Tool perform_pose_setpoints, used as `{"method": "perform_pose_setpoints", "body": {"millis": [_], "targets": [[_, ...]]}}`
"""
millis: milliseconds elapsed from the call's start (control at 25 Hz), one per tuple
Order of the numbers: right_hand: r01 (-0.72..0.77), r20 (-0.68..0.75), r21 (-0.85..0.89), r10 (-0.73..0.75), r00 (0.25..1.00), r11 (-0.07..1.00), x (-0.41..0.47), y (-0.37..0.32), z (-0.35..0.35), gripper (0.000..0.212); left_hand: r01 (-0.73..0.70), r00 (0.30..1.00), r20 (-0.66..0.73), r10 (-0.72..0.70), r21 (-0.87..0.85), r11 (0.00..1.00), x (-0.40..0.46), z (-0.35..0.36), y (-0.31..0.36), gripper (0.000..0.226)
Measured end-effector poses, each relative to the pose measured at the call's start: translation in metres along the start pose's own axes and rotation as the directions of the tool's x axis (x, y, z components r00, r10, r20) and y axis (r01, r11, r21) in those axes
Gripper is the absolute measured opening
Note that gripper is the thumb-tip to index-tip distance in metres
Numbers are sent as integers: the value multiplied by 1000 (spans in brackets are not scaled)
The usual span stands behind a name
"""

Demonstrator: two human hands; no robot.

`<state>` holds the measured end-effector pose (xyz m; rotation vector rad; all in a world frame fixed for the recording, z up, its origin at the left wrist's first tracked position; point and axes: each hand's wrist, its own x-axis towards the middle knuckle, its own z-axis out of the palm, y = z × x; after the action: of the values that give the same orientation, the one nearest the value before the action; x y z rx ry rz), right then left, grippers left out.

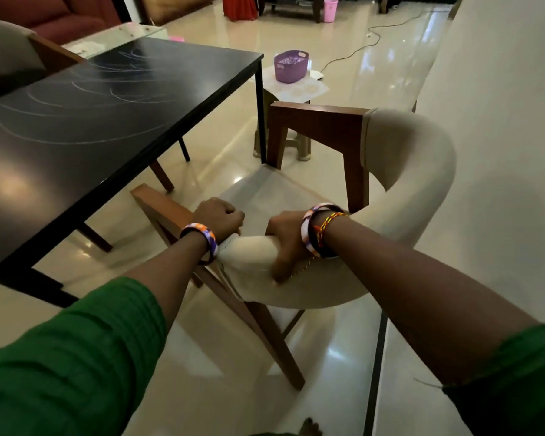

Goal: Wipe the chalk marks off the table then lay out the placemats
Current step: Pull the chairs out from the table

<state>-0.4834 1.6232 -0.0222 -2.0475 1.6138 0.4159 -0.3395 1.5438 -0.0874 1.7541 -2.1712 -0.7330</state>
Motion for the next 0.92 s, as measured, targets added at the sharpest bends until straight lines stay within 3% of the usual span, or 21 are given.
{"method": "perform_pose_setpoints", "body": {"millis": [80,200,320,400,680,920], "targets": [[-4,-62,25,5,998,1000,-4,0,3,60,-3,994,105,1,22,1000,-7,-4,-1,32],[-37,-249,-49,24,968,998,-20,-10,17,67,-34,996,84,37,-43,999,-30,-4,0,36],[-157,-507,-290,-12,862,944,-33,-26,50,69,-92,995,33,95,-59,994,-54,-2,0,37],[-186,-605,-328,-55,794,926,-39,-35,72,70,-110,994,12,111,-67,992,-68,-1,-7,42],[-70,-718,-433,-297,629,898,-39,-39,100,90,-204,979,3,205,-112,973,-94,5,-37,43],[-33,-725,-449,-343,597,893,-29,-21,94,96,-230,973,-53,226,-103,968,-82,10,-32,40]]}}
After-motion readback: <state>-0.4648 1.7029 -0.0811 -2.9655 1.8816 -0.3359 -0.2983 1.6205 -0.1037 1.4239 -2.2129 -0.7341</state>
